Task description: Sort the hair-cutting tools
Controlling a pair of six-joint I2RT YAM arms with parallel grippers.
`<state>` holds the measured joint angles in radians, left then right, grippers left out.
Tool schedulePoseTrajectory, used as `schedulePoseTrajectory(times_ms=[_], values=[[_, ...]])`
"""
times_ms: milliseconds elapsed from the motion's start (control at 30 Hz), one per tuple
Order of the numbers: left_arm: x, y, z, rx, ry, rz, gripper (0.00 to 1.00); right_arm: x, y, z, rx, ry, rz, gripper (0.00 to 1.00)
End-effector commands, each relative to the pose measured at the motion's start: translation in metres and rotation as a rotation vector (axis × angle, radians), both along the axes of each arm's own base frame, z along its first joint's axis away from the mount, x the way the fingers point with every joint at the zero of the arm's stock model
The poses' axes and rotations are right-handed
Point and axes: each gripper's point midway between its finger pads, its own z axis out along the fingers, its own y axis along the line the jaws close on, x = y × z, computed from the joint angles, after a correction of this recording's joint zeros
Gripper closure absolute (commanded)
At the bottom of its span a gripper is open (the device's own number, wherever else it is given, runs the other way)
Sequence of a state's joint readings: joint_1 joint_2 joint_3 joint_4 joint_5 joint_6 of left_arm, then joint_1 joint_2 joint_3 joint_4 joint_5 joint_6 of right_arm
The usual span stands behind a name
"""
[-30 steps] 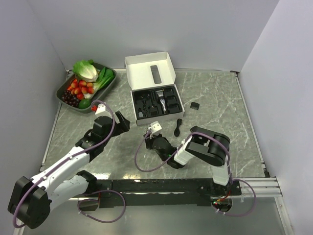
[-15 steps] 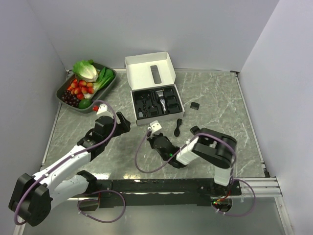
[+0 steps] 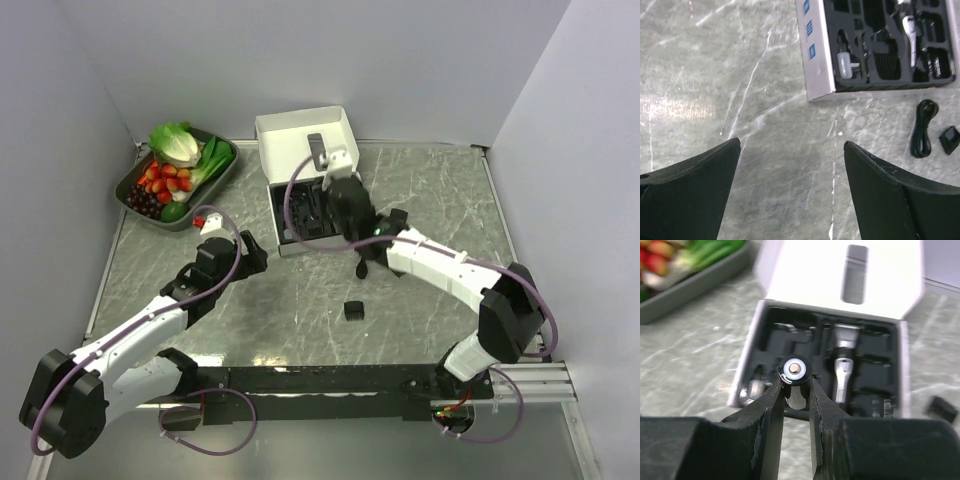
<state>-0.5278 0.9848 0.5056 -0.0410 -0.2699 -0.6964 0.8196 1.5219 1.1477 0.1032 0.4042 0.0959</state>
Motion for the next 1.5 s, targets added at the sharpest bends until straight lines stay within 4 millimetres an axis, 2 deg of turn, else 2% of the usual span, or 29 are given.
schedulePoseTrajectory(times_ms=[0, 33, 67, 100, 167, 233, 267, 300, 333, 367, 400, 433, 467, 533, 567, 600, 667, 700, 767, 900, 1067, 1467], values=[[0.003, -0.007, 0.001, -0.016, -0.023, -0.022, 0.10, 0.019, -0.012, -0.005, -0.067, 0.160, 0.024, 1.00], [0.003, -0.008, 0.001, -0.019, -0.023, -0.024, 0.10, 0.024, -0.016, -0.011, -0.067, 0.205, 0.034, 1.00], [0.003, -0.008, 0.001, -0.020, -0.023, -0.026, 0.10, 0.032, -0.013, -0.026, -0.083, 0.246, 0.038, 1.00], [0.003, -0.007, 0.001, -0.017, -0.024, -0.024, 0.10, 0.040, -0.008, -0.017, -0.068, 0.246, 0.046, 1.00], [0.003, -0.007, 0.000, -0.016, -0.021, -0.024, 0.10, 0.052, -0.008, -0.035, -0.092, 0.294, 0.039, 1.00], [0.002, -0.007, 0.000, -0.013, -0.023, -0.025, 0.10, 0.063, -0.003, -0.030, -0.077, 0.287, 0.046, 1.00], [0.002, -0.006, 0.000, -0.011, -0.022, -0.026, 0.10, 0.069, -0.003, -0.044, -0.090, 0.321, 0.044, 1.00], [0.001, -0.006, 0.000, -0.012, -0.025, -0.025, 0.10, 0.076, 0.000, -0.035, -0.076, 0.310, 0.047, 1.00], [0.001, -0.006, 0.000, -0.011, -0.026, -0.025, 0.10, 0.081, 0.000, -0.037, -0.076, 0.319, 0.046, 1.00], [0.001, -0.005, 0.000, -0.010, -0.026, -0.024, 0.10, 0.086, -0.001, -0.049, -0.081, 0.350, 0.048, 1.00], [0.001, -0.006, -0.001, -0.012, -0.027, -0.027, 0.10, 0.093, 0.001, -0.042, -0.066, 0.342, 0.053, 1.00], [0.000, -0.006, -0.002, -0.010, -0.022, -0.030, 0.10, 0.097, 0.002, -0.043, -0.058, 0.351, 0.057, 1.00], [0.000, -0.007, -0.003, -0.011, -0.022, -0.031, 0.10, 0.101, 0.002, -0.055, -0.061, 0.376, 0.059, 1.00], [0.001, -0.008, -0.004, -0.010, -0.015, -0.037, 0.10, 0.109, 0.005, -0.055, -0.045, 0.395, 0.074, 1.00], [0.001, -0.009, -0.005, -0.010, -0.013, -0.038, 0.10, 0.113, 0.006, -0.072, -0.063, 0.430, 0.071, 1.00], [0.001, -0.009, -0.006, -0.010, -0.010, -0.041, 0.10, 0.118, 0.006, -0.069, -0.067, 0.432, 0.064, 1.00], [0.001, -0.010, -0.007, -0.012, -0.007, -0.044, 0.10, 0.124, 0.007, -0.083, -0.082, 0.454, 0.057, 1.00], [0.002, -0.011, -0.007, -0.012, -0.007, -0.044, 0.10, 0.128, 0.007, -0.081, -0.074, 0.451, 0.055, 1.00], [0.002, -0.011, -0.008, -0.011, -0.004, -0.047, 0.11, 0.132, 0.006, -0.093, -0.079, 0.478, 0.049, 1.00], [0.002, -0.012, -0.010, -0.009, 0.002, -0.048, 0.11, 0.140, 0.007, -0.099, -0.067, 0.499, 0.054, 1.00], [0.003, -0.013, -0.011, -0.008, 0.008, -0.049, 0.11, 0.139, 0.010, -0.116, -0.071, 0.537, 0.061, 1.00], [0.004, -0.016, -0.012, -0.008, 0.012, -0.058, 0.11, 0.140, 0.007, -0.126, -0.090, 0.556, 0.049, 0.97]])
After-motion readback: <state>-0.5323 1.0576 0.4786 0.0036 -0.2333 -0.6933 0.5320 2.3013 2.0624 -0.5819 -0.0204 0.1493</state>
